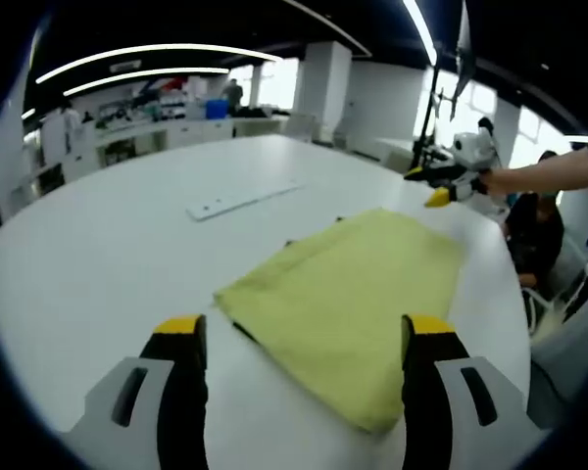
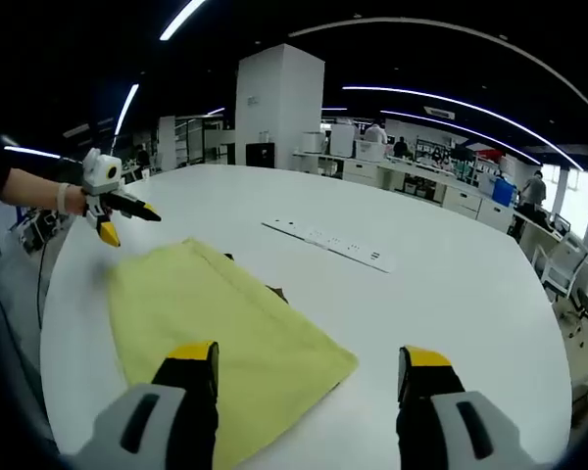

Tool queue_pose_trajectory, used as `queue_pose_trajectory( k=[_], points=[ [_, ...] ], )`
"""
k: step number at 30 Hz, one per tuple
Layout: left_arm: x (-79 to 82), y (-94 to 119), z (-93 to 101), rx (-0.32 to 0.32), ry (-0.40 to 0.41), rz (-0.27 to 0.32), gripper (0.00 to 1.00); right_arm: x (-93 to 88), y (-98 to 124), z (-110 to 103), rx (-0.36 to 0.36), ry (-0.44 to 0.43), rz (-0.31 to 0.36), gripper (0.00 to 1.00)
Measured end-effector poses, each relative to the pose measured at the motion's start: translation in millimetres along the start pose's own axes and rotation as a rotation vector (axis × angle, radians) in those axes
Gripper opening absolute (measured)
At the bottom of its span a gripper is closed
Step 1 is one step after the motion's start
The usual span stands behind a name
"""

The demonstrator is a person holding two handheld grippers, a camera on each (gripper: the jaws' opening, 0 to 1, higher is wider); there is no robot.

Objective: Fold the garment on the visible template until the final outline fits inside the template.

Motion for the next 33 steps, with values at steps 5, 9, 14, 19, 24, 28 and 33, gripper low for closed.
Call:
queue_pose_trajectory(
  k=[5, 9, 14, 19, 24, 28, 33],
  points=[
    [-13.4, 14, 4.2, 0.007, 0.017, -0.003, 0.73, -5.8, 10, -5, 0.012, 0.005, -0.001, 0.73],
    [-22.4, 25, 8.3, 0.007, 0.027, -0.01, 0.7, -11.1, 22, -13, 0.03, -0.006, 0.008, 0.72],
    [-34.6, 38, 16.3, -0.005, 0.038, -0.015, 0.65, -21.7, 37, -22, 0.039, -0.015, 0.007, 0.7],
    [-47.1, 48, 22.2, -0.009, 0.052, -0.019, 0.63, -38.4, 51, -32, 0.045, -0.034, -0.003, 0.69],
    [-57.7, 57, 26.0, 0.003, 0.077, -0.018, 0.61, -53.9, 59, -44, 0.052, -0.062, -0.016, 0.67],
    [-65.1, 65, 29.2, 0.015, 0.092, -0.014, 0.58, -64.0, 61, -52, 0.061, -0.068, -0.034, 0.65],
    [-71.3, 69, 32.1, 0.016, 0.104, -0.014, 0.51, -71.7, 62, -60, 0.071, -0.08, -0.045, 0.63]
  ],
)
Point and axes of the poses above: the point that each gripper's makers call its tool centre point, and the gripper's own axes: y roughly backward along the fingers, z roughly to its right, x roughly out of its top, the point moved 10 cm from there along y, roughly backward along the fingers, and after that the axes turned 1 degree about x, right-handed, at the moved point
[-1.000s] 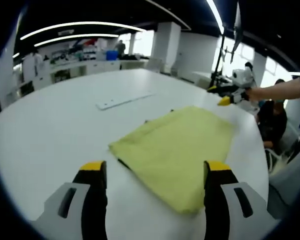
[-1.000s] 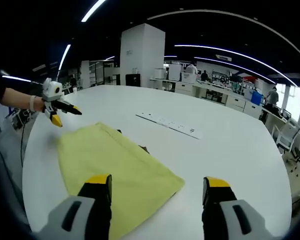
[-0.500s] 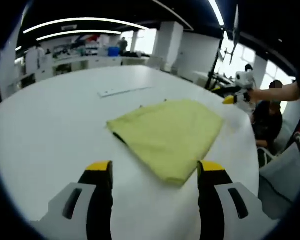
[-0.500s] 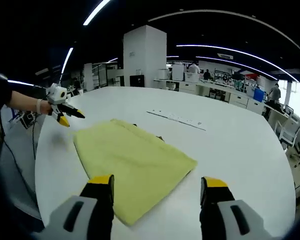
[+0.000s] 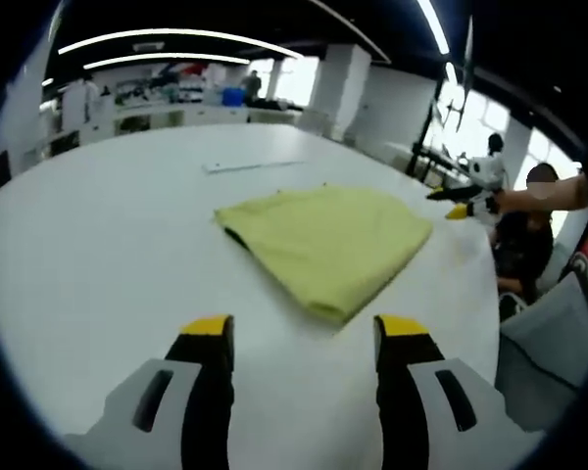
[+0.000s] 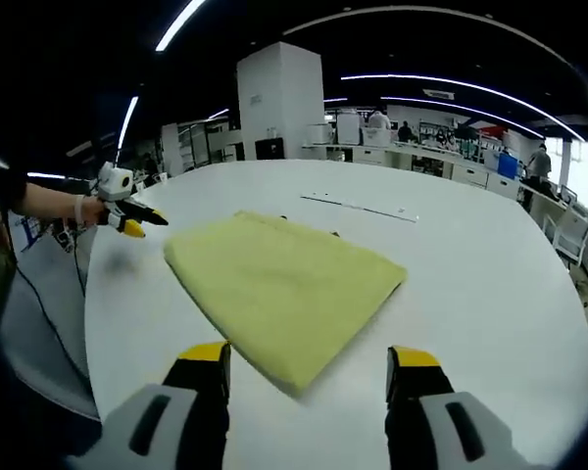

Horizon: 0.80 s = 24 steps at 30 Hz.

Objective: Fold the garment on the visible template until the final outline fits inside the template.

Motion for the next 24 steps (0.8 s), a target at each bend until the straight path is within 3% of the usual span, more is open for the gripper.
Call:
queue_pose_trajectory(
  k=[10, 16, 24],
  points=[
    [-11.7, -13, 8.1, -0.031, 0.065, -0.015, 0.28, -8.0, 2, -4, 0.01, -0.027, -0.007, 0.5],
    [-21.4, -27, 8.5, -0.041, 0.085, -0.026, 0.25, -17.6, 3, -6, 0.012, -0.05, -0.025, 0.4],
    [-19.0, -39, 11.3, -0.048, 0.105, -0.01, 0.21, -27.2, 1, -4, 0.011, -0.051, -0.061, 0.31]
  ],
)
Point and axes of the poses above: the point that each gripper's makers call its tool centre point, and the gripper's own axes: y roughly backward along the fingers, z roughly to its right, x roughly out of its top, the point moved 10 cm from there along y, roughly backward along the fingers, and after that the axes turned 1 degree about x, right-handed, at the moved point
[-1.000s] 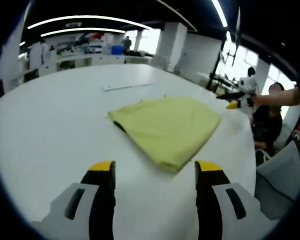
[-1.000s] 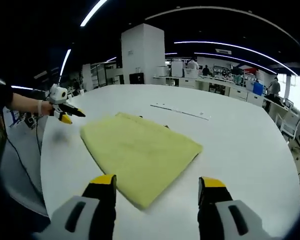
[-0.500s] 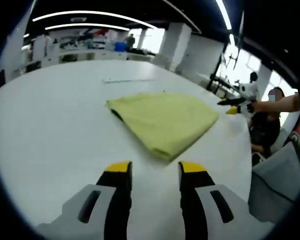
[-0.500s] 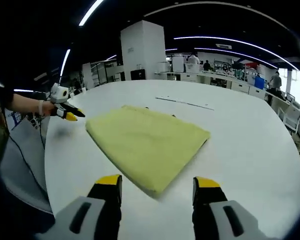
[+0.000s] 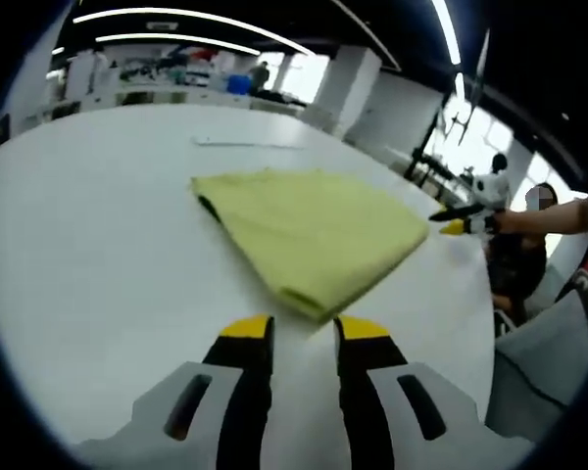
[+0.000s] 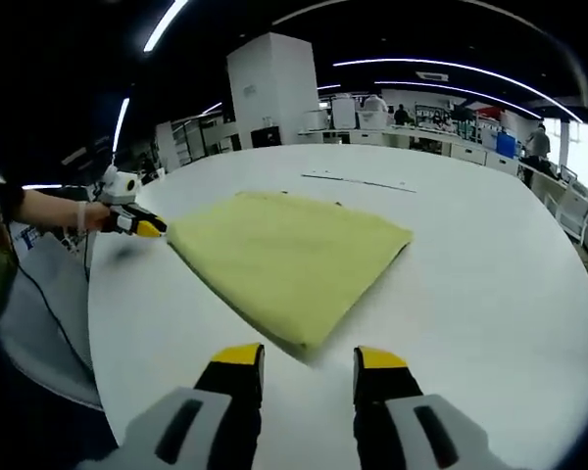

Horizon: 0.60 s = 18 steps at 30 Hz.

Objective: Fold the garment on the visible template until the final outline fits inside the template.

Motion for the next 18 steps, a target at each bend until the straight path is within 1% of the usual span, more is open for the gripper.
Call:
queue_pose_trajectory(
  k=[2, 5, 7, 11, 18],
  points=[
    [0.3, -2, -0.5, -0.001, 0.005, 0.005, 0.2, -0.7, -2, 0, 0.005, 0.01, -0.012, 0.26],
    [2.0, -3, 0.3, 0.0, 0.004, 0.014, 0.19, 0.6, -5, -1, 0.006, 0.022, -0.009, 0.19],
    [2.4, -4, -0.4, 0.0, 0.006, 0.014, 0.18, -0.2, -7, -1, 0.009, 0.046, -0.017, 0.14],
    [2.6, -5, 0.0, -0.008, 0.01, 0.016, 0.15, -0.3, -12, -1, 0.014, 0.05, -0.027, 0.12],
    [1.5, -7, 0.0, -0.01, 0.01, 0.008, 0.14, 1.7, -17, 1, 0.013, 0.063, -0.029, 0.07]
  ],
)
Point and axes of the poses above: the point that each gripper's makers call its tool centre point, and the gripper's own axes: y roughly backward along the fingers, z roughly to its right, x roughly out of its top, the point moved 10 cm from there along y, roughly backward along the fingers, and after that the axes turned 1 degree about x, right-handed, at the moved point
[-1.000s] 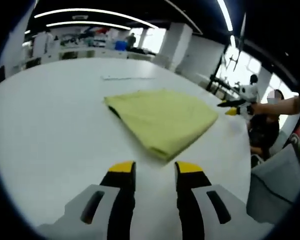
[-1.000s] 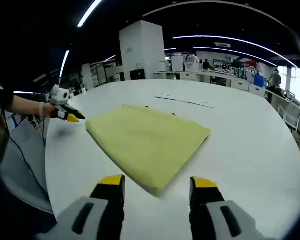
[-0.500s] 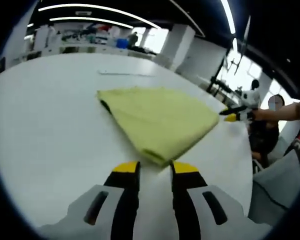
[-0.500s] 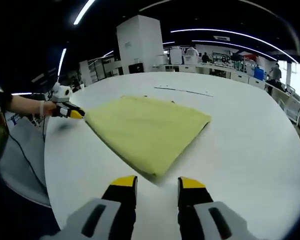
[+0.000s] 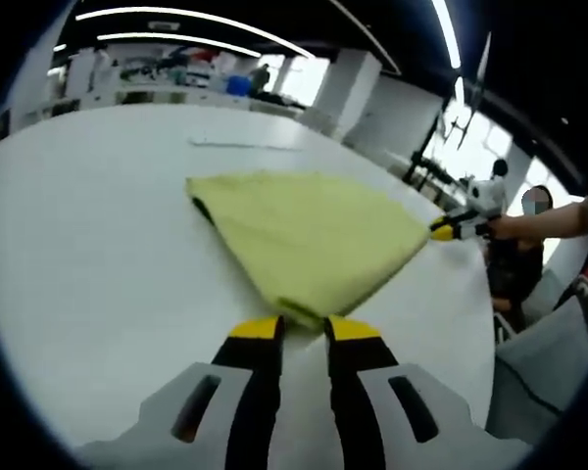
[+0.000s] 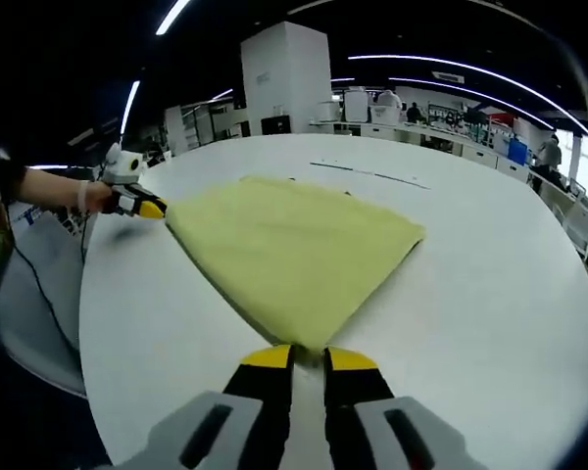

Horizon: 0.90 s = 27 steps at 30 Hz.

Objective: Fold the garment on the visible template until the final outline fits inside the template.

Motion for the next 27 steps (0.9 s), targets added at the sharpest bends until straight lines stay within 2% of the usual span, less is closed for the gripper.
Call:
queue_pose_trajectory(
  k=[8, 27],
  points=[
    [-0.5, -3.0, 0.5, -0.006, 0.023, -0.001, 0.1, 1.5, -1.6, 1.6, -0.005, 0.01, -0.002, 0.02],
    [-0.2, 0.7, -2.4, -0.018, 0.015, -0.006, 0.0, 3.6, -2.1, 2.6, -0.001, 0.022, -0.012, 0.0]
  ],
)
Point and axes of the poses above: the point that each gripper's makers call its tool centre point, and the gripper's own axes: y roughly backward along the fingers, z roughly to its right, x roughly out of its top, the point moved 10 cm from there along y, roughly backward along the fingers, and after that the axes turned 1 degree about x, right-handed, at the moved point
